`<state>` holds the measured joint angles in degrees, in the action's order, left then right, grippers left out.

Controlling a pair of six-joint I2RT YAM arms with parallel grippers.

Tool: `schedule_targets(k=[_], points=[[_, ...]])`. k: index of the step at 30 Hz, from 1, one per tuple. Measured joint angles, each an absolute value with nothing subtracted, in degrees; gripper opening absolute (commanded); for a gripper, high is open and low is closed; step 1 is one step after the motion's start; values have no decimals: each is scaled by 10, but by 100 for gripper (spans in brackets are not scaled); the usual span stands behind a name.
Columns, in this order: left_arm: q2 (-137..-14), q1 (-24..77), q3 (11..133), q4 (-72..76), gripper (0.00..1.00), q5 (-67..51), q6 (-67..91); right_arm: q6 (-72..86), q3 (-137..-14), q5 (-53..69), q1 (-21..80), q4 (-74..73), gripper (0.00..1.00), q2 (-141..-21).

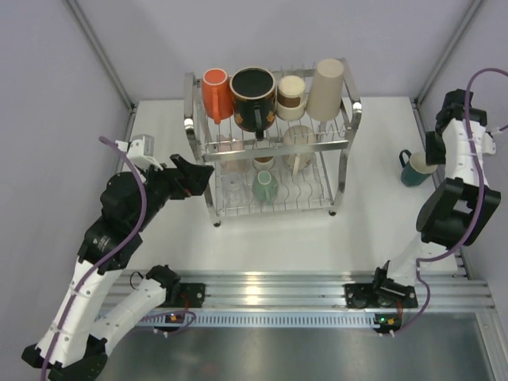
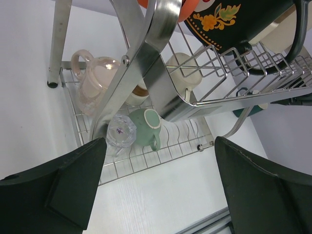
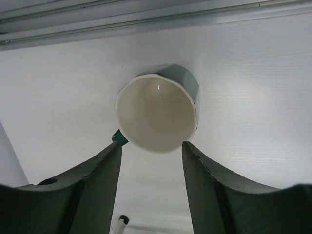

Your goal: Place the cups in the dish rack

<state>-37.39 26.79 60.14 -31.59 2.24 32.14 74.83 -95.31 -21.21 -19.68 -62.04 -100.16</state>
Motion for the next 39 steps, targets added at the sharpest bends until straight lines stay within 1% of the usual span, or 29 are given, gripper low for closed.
schedule_targets(k=[7, 13, 19, 26, 28, 30, 31, 33, 34, 37, 39], points=[[-388, 268, 604, -317, 98, 31, 307, 844, -926, -199, -197, -621, 52, -1002], [-401, 268, 609, -317, 98, 41, 300, 897, -939, -192, -195, -615, 53, -1023], [-403, 268, 609, -317, 98, 51, 299, 926, -939, -192, -194, -590, 54, -1056], [-402, 268, 609, -317, 98, 61, 298, 924, -951, -187, -193, -536, 53, -1108], [-402, 268, 609, -317, 97, 63, 299, 918, -951, -179, -193, -524, 50, -1123], [-402, 268, 609, -317, 97, 66, 299, 910, -948, -168, -193, -512, 37, -1133], [-403, 268, 609, -317, 95, 67, 300, 905, -940, -160, -193, -504, 23, -1134], [-404, 268, 609, -317, 93, 66, 301, 886, -925, -159, -193, -482, 9, -1129], [-404, 268, 609, -317, 93, 65, 302, 874, -915, -146, -195, -477, 0, -1117], [-405, 268, 609, -317, 92, 62, 303, 839, -885, -122, -194, -459, 0, -1082], [-406, 268, 609, -317, 92, 63, 303, 802, -865, -110, -190, -420, 0, -1072]])
